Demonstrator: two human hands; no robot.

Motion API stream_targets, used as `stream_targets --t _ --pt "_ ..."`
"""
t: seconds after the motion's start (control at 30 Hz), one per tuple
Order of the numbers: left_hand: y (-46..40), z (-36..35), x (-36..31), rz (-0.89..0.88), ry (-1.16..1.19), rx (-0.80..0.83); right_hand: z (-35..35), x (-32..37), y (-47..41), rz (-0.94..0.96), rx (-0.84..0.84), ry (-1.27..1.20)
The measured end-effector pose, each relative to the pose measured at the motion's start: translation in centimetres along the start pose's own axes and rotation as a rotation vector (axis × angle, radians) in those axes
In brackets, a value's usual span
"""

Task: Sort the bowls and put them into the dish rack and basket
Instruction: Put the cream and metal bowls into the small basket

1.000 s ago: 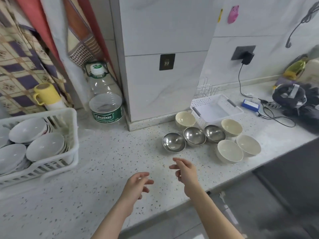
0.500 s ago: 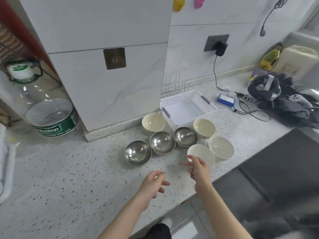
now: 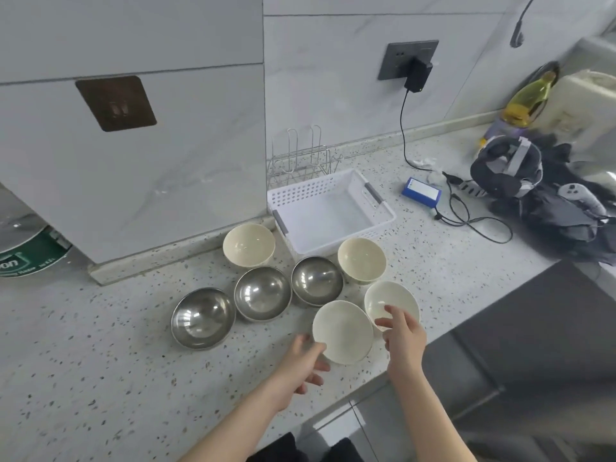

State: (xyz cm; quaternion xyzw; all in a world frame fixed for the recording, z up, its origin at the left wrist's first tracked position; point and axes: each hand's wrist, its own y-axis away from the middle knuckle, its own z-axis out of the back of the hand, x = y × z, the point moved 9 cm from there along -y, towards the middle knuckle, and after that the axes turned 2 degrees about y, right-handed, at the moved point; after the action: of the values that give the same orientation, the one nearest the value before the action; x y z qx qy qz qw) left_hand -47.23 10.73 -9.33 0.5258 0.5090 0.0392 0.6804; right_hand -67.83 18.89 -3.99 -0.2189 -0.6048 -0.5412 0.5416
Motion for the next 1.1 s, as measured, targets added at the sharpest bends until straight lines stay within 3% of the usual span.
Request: stream_targets --t 0.3,0.5,0.83,1.1 --pt "-1.4 -1.9 2.2 0.013 0.297 -0.29 3.1 3.3 -6.6 0.14 0.075 0.181" --pt "-1.4 -3.0 3.7 0.024 0.483 -0.434 4.1 2.1 -9.8 0.111 0.209 0.328" --pt "-0.8 -3.9 3.4 -0.035 0.544 -0.506 3.2 -1.8 -10.5 -0.018 0.519 0.571" --pt "0.7 -2.5 3.0 -0.099 0.612 -0.487 2.8 -2.4 -9.8 -0.048 0.509 0.501"
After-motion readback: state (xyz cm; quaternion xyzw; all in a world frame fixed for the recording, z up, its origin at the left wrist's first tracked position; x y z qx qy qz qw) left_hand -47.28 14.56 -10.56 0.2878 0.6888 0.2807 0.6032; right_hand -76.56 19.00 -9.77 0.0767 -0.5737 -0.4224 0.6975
